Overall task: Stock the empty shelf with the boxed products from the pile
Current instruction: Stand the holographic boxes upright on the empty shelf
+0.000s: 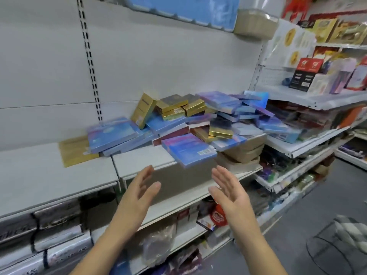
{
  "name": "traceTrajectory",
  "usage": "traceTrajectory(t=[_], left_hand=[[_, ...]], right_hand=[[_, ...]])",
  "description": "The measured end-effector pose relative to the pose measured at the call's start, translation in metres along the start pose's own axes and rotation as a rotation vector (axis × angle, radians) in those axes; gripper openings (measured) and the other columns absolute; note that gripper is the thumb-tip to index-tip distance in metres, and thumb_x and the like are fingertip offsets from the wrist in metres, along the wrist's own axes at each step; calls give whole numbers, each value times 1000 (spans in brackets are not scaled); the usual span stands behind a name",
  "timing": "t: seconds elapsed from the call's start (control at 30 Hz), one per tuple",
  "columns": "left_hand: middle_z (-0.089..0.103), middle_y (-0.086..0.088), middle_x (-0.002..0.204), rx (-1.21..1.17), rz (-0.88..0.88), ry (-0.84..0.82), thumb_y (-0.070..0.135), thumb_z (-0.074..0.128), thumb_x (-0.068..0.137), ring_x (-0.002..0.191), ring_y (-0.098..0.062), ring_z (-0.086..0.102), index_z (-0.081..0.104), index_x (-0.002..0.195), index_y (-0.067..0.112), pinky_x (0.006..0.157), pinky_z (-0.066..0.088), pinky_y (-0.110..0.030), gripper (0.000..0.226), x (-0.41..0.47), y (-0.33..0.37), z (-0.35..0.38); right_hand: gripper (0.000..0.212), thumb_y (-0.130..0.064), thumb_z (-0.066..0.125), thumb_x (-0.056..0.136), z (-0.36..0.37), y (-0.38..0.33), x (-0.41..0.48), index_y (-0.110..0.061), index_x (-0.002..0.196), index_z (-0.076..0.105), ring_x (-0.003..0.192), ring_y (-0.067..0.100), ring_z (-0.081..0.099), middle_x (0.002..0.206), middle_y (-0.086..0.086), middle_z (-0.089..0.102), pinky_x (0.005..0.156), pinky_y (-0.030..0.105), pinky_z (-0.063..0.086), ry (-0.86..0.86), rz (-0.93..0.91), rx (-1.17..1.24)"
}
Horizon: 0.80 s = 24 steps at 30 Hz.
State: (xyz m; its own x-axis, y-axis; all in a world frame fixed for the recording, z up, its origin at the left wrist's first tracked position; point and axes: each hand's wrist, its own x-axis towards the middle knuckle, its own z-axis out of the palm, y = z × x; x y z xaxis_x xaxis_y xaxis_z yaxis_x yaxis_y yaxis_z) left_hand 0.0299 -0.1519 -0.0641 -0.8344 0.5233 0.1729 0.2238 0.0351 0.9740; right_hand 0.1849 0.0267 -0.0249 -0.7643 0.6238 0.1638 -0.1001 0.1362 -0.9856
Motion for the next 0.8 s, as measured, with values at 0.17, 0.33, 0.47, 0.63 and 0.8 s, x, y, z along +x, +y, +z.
traceTrajectory(t=[0.17,0.33,0.47,0.63,0.8], left_hand=[[51,28,142,46,-48,224,67,59,86,121,19,48,45,145,43,92,37,-9,65,20,8,18],[51,23,144,163,-99,420,74,53,74,129,3,49,47,143,45,98,37,-18,76,38,22,-8],[56,17,142,160,-80,582,45,62,97,127,6,50,51,138,42,104,38,-20,43,48,23,-36],[56,19,140,263,-114,611,37,58,100,118,14,50,52,138,40,92,37,-13,38,77,15,-79],[52,16,146,297,-163,532,46,58,98,128,-2,50,48,147,32,104,37,-27,52,119,9,-140]], right_hand=[[50,-14,70,91,-12,14,84,-33,135,55,127,-2,56,137,-15,62,116,39,41,-226,-5,32],[52,-19,70,91,14,9,148,-34,139,52,122,-9,56,138,-18,60,106,19,44,-418,-24,43],[53,-21,68,93,52,3,182,-35,140,49,124,-9,53,137,-21,57,89,5,46,-530,-37,2],[50,-22,67,95,111,-11,214,-33,141,50,128,2,53,138,-16,57,100,21,46,-531,-44,-41],[36,-21,66,96,167,-25,234,-42,124,55,127,4,53,133,-20,58,91,21,44,-544,-24,-141]])
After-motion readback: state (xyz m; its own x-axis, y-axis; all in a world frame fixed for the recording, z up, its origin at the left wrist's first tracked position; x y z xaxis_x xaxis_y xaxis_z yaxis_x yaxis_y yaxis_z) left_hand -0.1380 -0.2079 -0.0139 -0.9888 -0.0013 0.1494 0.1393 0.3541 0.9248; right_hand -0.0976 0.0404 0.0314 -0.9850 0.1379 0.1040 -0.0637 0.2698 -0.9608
